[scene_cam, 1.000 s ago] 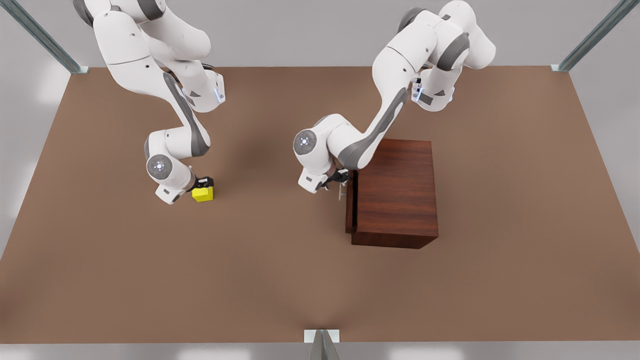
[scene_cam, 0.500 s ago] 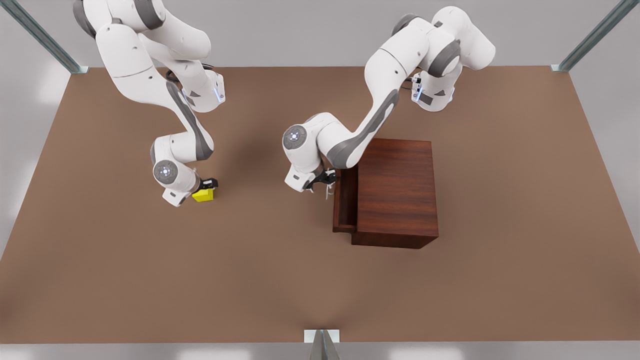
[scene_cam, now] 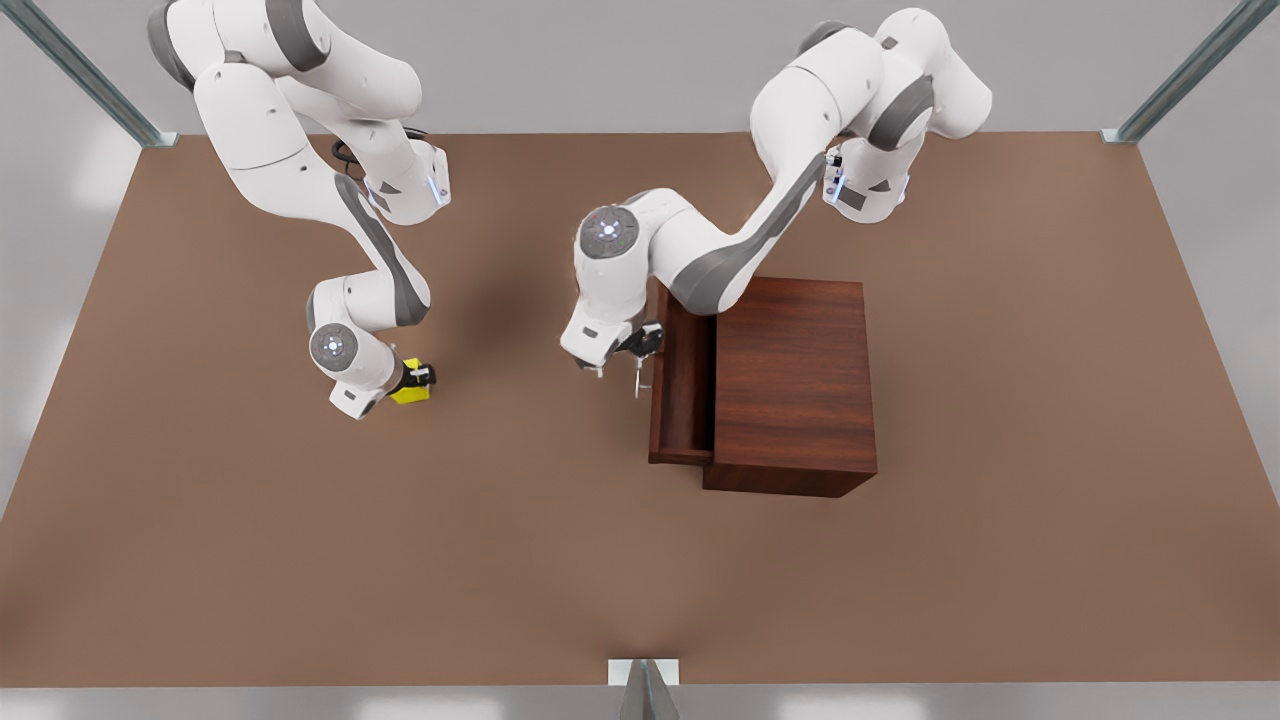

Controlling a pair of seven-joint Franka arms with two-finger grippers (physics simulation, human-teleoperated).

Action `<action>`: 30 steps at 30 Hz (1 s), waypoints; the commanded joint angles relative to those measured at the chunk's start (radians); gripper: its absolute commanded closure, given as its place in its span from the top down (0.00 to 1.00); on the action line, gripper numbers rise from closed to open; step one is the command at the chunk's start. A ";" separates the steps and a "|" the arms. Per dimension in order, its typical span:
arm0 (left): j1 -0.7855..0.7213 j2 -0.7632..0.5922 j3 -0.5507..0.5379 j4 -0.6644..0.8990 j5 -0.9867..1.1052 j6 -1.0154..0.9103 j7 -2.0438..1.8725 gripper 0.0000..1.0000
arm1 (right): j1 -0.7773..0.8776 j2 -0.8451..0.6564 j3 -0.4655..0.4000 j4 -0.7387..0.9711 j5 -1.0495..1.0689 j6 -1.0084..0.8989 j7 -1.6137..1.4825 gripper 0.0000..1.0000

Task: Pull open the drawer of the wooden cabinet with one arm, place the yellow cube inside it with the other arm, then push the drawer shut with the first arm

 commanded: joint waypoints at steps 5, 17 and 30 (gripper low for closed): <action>0.451 -0.189 0.008 0.008 -0.167 -0.455 0.720 1.00 | -0.023 -0.005 -0.001 0.042 0.003 -0.035 -0.033 0.54; 0.696 -0.513 0.059 -0.419 -0.076 -0.199 1.133 1.00 | 0.132 0.126 0.095 0.822 0.002 -0.624 0.272 0.52; 0.696 -0.464 0.057 -0.404 -0.033 -0.251 0.936 0.21 | 0.553 0.333 0.094 1.246 0.003 -0.779 0.973 0.52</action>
